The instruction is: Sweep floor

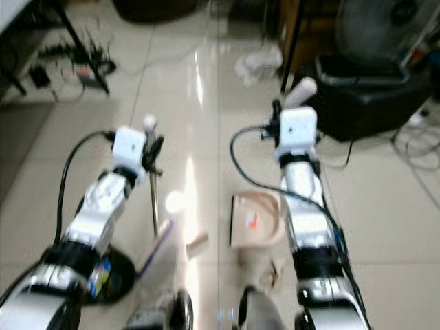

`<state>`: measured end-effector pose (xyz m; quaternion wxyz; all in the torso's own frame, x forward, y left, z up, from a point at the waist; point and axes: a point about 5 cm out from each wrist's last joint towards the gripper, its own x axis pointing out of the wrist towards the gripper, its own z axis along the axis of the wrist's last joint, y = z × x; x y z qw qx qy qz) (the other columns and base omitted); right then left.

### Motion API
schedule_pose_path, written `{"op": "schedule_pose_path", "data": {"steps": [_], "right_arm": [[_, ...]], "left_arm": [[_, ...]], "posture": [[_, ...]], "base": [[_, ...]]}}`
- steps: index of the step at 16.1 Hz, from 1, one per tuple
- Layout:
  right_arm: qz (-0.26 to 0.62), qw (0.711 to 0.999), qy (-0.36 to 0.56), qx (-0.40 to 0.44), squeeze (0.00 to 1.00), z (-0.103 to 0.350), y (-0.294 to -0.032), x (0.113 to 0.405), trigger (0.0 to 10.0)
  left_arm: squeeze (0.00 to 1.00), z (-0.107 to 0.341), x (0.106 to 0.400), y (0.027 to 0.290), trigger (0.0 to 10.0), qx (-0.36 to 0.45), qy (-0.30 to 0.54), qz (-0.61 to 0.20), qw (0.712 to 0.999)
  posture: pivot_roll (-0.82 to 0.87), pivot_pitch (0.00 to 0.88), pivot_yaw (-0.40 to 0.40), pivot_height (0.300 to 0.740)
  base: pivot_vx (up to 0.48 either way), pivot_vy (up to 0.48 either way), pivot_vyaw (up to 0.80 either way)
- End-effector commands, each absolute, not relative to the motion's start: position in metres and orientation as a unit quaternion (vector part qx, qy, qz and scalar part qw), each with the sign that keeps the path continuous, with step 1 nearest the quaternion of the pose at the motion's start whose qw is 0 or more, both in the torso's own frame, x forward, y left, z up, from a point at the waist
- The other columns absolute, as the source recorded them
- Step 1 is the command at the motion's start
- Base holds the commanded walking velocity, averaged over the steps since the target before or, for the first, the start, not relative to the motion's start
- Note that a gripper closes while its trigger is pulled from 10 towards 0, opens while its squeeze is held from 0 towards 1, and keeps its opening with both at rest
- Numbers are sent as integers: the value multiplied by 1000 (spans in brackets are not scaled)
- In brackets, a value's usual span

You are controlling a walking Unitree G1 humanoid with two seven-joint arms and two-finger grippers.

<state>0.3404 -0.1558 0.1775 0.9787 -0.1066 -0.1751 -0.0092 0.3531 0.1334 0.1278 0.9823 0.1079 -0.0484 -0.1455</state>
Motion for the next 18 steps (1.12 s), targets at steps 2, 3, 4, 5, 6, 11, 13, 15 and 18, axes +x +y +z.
{"op": "schedule_pose_path", "data": {"steps": [2,3,4,5,6,11,13,15,18], "right_arm": [[1,968,-212,-132,0,187,-147,344,10000],[0,966,-219,-134,0,186,-147,347,10000],[1,964,-228,-135,0,187,-145,348,10000],[3,962,-237,-136,0,188,-142,350,10000],[3,961,-243,-136,0,189,-139,351,10000],[41,956,-245,-155,0,179,-108,354,10000],[51,955,-244,-163,0,175,-99,354,10000],[56,953,-245,-170,0,170,-91,352,10000],[48,952,-248,-170,0,166,-82,349,10000]], "left_arm": [[0,132,357,133,10000,116,-58,-145,981],[0,134,358,130,10000,116,-64,-141,981],[0,134,357,129,10000,114,-69,-137,981],[0,135,357,128,10000,112,-75,-133,982],[0,136,356,127,10000,112,-81,-131,982],[0,137,357,119,10000,123,-89,-130,980],[0,138,359,121,10000,119,-87,-121,982],[0,140,360,124,10000,111,-86,-103,985],[0,138,361,124,10000,73,-74,-77,992]], "posture": [[2,345,102,740],[30,362,101,740],[41,369,107,740],[48,370,110,740],[56,375,110,740],[96,411,120,740],[106,415,126,740],[109,407,131,740],[101,391,135,740]], "base": [[0,0,0],[0,0,0],[0,0,0],[0,0,0],[0,0,0],[0,0,0],[0,0,0],[0,0,0],[0,0,0]]}}
